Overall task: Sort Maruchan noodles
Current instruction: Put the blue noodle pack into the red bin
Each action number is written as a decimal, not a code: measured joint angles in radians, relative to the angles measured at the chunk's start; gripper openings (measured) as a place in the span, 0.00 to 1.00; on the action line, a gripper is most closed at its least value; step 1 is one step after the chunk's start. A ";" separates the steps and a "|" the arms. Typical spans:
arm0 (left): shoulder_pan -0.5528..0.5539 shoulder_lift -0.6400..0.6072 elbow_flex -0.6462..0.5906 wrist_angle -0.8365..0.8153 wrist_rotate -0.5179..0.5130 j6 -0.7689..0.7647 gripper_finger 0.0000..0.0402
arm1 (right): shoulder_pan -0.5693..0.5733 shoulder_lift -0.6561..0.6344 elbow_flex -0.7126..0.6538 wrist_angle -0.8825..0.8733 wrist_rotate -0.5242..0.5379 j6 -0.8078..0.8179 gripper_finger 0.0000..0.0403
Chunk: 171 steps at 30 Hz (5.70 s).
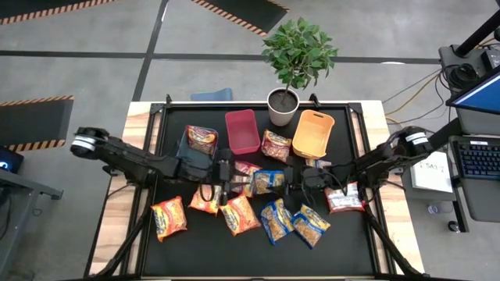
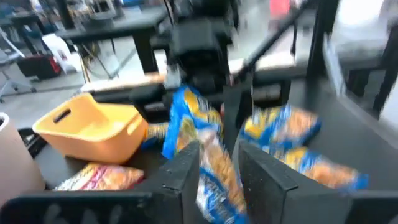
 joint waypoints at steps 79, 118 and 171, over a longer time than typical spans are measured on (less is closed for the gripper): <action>0.256 0.066 -0.043 0.406 0.024 -0.076 0.00 | 0.037 -0.509 0.016 -0.395 0.087 -0.008 0.75; 0.749 0.416 0.043 0.550 0.004 -0.296 0.00 | 0.035 -0.495 0.016 -0.416 0.086 -0.103 0.72; 0.713 0.153 0.044 0.026 0.196 -0.408 0.33 | 0.035 -0.495 0.016 -0.438 0.086 -0.064 0.73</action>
